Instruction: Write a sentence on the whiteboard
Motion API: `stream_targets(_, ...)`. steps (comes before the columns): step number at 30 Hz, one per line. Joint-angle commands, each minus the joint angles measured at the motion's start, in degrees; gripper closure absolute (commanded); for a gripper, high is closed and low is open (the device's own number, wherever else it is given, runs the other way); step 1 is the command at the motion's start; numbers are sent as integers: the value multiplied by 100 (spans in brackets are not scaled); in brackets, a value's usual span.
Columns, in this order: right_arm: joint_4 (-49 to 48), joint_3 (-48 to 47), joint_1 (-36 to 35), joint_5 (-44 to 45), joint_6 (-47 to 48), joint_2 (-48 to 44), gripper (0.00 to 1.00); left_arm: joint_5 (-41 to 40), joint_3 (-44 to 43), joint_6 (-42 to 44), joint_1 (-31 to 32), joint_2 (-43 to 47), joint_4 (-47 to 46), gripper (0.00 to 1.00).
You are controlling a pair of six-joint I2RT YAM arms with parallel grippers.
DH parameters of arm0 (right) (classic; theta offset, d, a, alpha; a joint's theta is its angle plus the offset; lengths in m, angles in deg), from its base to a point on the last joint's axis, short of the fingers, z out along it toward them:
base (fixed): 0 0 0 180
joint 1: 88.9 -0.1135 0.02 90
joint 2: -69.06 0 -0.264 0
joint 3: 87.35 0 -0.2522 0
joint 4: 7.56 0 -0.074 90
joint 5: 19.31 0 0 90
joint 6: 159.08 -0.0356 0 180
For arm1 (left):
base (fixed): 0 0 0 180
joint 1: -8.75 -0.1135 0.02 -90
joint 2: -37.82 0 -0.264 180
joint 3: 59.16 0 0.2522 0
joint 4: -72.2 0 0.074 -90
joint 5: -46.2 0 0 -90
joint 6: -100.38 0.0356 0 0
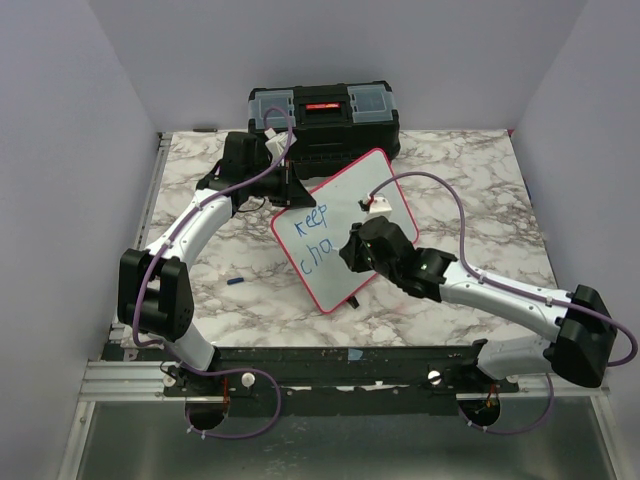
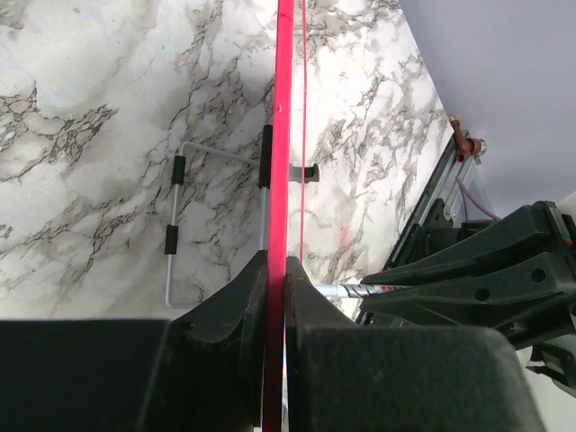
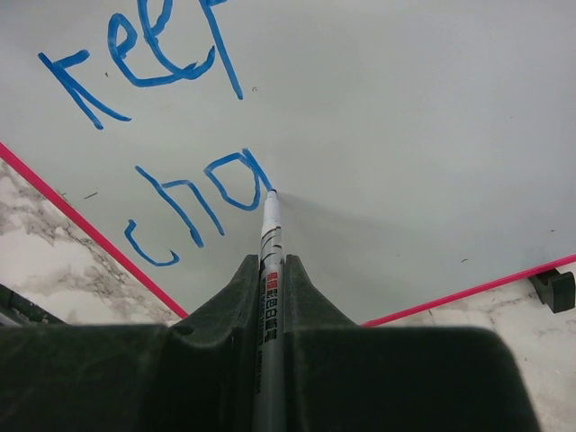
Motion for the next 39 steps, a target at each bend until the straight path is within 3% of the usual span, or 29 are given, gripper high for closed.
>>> stream_targets(1,156,52,-16,140,-25,-120,99,205,-23,-18,31,227,-288,100)
stream_targets(11,-58,-28,-18,743,-46,-594,99,204,-14,-10,35,236,-287,100)
stream_targets(39,-313,-408,-17,800,146,207,99,203,-14,-1,40,243,-277,100)
